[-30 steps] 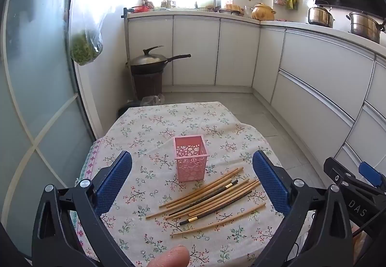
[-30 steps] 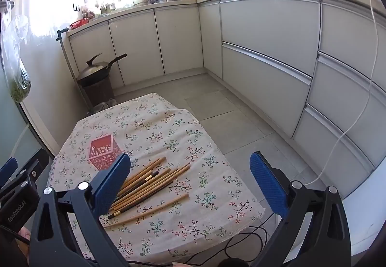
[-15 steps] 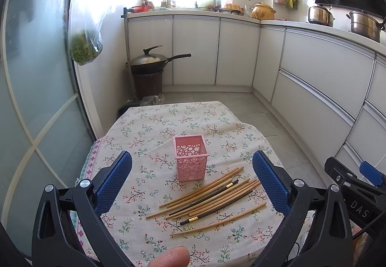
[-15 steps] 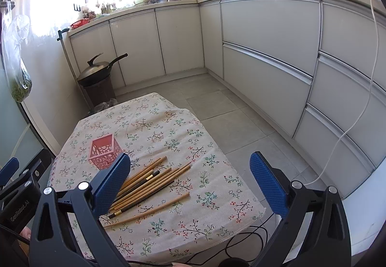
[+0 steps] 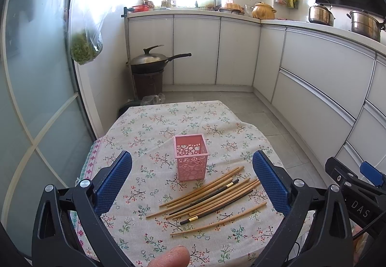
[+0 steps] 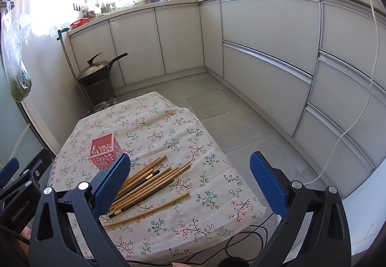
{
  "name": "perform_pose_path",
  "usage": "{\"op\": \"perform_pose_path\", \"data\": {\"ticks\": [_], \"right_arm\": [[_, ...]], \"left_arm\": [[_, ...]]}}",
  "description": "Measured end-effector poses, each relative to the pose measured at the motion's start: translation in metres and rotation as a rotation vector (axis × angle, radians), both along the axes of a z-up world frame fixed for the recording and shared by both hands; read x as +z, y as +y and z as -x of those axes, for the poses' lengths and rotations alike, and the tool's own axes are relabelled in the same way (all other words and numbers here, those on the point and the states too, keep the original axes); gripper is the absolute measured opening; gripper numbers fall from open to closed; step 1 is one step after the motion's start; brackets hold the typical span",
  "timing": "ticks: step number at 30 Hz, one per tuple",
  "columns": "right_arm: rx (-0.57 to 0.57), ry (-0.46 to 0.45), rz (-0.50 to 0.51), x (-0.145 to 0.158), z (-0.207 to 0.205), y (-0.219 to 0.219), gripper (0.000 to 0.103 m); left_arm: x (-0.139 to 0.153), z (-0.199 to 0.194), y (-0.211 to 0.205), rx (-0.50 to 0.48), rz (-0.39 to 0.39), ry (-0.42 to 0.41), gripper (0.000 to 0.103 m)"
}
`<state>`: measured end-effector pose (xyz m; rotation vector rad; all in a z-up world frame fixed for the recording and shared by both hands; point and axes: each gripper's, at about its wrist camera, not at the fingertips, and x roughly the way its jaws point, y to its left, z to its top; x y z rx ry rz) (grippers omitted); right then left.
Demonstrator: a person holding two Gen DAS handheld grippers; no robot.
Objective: Organize utensils
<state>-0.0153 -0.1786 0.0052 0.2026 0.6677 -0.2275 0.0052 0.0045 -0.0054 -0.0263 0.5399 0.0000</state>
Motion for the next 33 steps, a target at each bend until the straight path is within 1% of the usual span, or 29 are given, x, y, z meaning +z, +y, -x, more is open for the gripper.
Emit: {"op": "perform_pose_path", "data": {"ticks": [3, 8, 10, 14, 17, 19, 20, 21, 22, 24, 25, 26, 28, 31, 32, 33], "right_arm": [[0.0, 0.002, 0.002, 0.0, 0.0, 0.0, 0.096], [0.001, 0.034, 0.013, -0.001, -0.001, 0.001, 0.096], [0.0, 0.013, 0.006, 0.0, 0.0, 0.001, 0.096], [-0.006, 0.0, 0.001, -0.001, 0.0, 0.0, 0.096], [-0.019, -0.004, -0.017, -0.002, 0.001, -0.005, 0.096], [-0.026, 0.0, -0.069, -0.002, 0.002, -0.015, 0.096], [-0.027, 0.016, -0.1, -0.002, 0.002, -0.021, 0.096], [-0.026, 0.018, -0.145, -0.003, 0.003, -0.028, 0.096], [-0.024, 0.023, -0.189, -0.003, 0.003, -0.036, 0.096], [-0.025, 0.03, -0.296, -0.008, 0.003, -0.051, 0.096], [-0.025, 0.037, -0.351, -0.011, 0.003, -0.059, 0.096], [-0.024, 0.045, -0.392, -0.013, 0.002, -0.066, 0.096], [-0.029, 0.063, -0.436, -0.016, 0.003, -0.076, 0.096], [-0.028, 0.082, -0.487, -0.02, 0.002, -0.087, 0.096], [-0.025, 0.085, -0.514, -0.021, 0.002, -0.091, 0.096], [-0.023, 0.087, -0.519, -0.024, 0.001, -0.094, 0.096]], "left_arm": [[-0.001, 0.0, 0.0, -0.001, -0.002, 0.001, 0.096], [-0.002, 0.0, 0.0, 0.0, -0.002, 0.003, 0.096], [-0.002, 0.0, 0.001, 0.001, -0.002, 0.004, 0.096], [-0.005, -0.001, 0.003, 0.004, -0.001, 0.014, 0.096], [-0.01, -0.01, 0.007, 0.011, 0.009, 0.054, 0.096], [-0.019, -0.023, 0.007, -0.019, 0.025, 0.137, 0.096], [-0.024, -0.028, 0.006, -0.04, 0.032, 0.174, 0.096], [-0.034, -0.037, 0.004, -0.083, 0.043, 0.239, 0.096], [-0.04, -0.043, 0.001, -0.112, 0.045, 0.278, 0.096], [-0.053, -0.054, -0.01, -0.175, 0.024, 0.353, 0.096], [-0.064, -0.062, -0.02, -0.221, -0.006, 0.403, 0.096], [-0.071, -0.065, -0.026, -0.246, -0.022, 0.428, 0.096], [-0.089, -0.074, -0.044, -0.329, -0.051, 0.502, 0.096], [-0.112, -0.083, -0.071, -0.453, -0.056, 0.612, 0.096], [-0.119, -0.085, -0.082, -0.489, -0.074, 0.643, 0.096], [-0.127, -0.088, -0.092, -0.527, -0.104, 0.673, 0.096]]}}
